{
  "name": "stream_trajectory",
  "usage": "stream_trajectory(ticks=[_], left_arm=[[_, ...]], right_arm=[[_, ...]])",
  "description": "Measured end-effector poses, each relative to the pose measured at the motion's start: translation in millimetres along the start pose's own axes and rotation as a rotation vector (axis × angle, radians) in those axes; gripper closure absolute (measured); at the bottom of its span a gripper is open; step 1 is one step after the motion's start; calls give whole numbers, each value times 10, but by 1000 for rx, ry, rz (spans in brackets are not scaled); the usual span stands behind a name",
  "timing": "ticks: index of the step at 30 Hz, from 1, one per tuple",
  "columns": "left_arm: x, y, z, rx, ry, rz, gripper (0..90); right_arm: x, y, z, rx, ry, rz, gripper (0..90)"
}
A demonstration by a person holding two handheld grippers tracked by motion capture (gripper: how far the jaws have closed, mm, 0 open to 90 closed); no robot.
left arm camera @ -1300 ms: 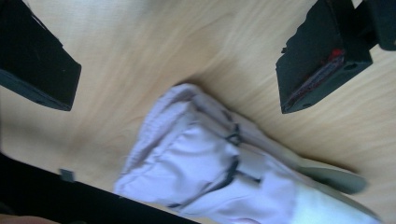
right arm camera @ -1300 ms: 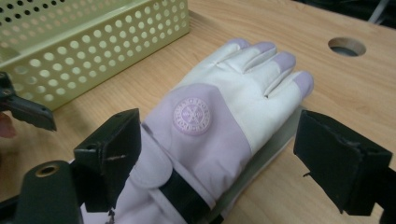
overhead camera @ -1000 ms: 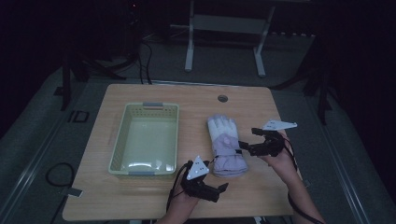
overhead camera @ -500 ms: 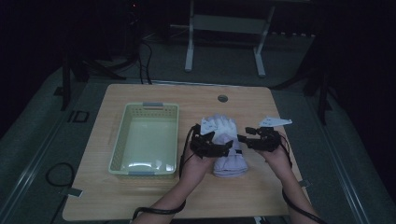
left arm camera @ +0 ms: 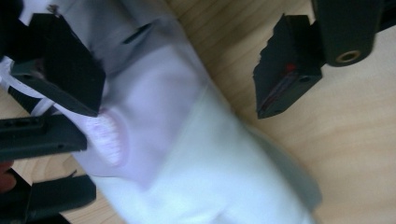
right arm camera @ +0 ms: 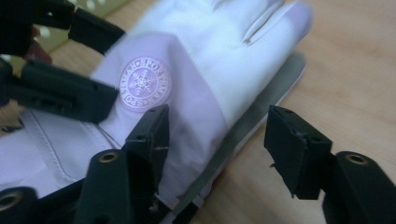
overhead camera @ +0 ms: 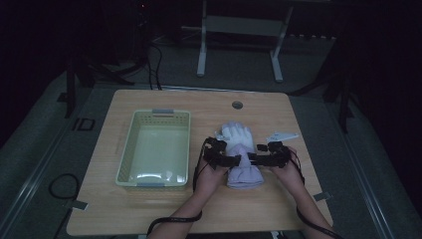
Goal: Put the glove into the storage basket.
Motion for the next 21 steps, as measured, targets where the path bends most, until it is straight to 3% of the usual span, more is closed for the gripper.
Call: stream_trajectory(ticks=[6,8,11,13,16,21], left_arm=[[42,-68,-128,32,-41,5,148],[50,-112,-177,74,-52,16,149],[53,-131,-205,103,-52,13,168],[55,-135,-210,137,-50,12,247],[44,-159,-223,223,-63,19,400],[15,-129,-190,247,-67,0,591]], right_arm=[[73,54,-139,-27,-46,-51,391],[110,117,-205,-81,-63,-88,397],[134,176,-248,-153,-78,-130,467],[137,179,-254,-184,-77,-125,543],[130,159,-250,-193,-84,-116,645],[91,103,-210,-158,-94,-122,797]])
Point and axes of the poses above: each handheld gripper's, and its own axes: z roughly backward along the jaws, x roughly out of its underside, y roughly to its right, the point moved 2 cm from there along -z, roughly forward along the jaws, and after that the axes turned 11 degrees about -y, right-handed, at the moved point
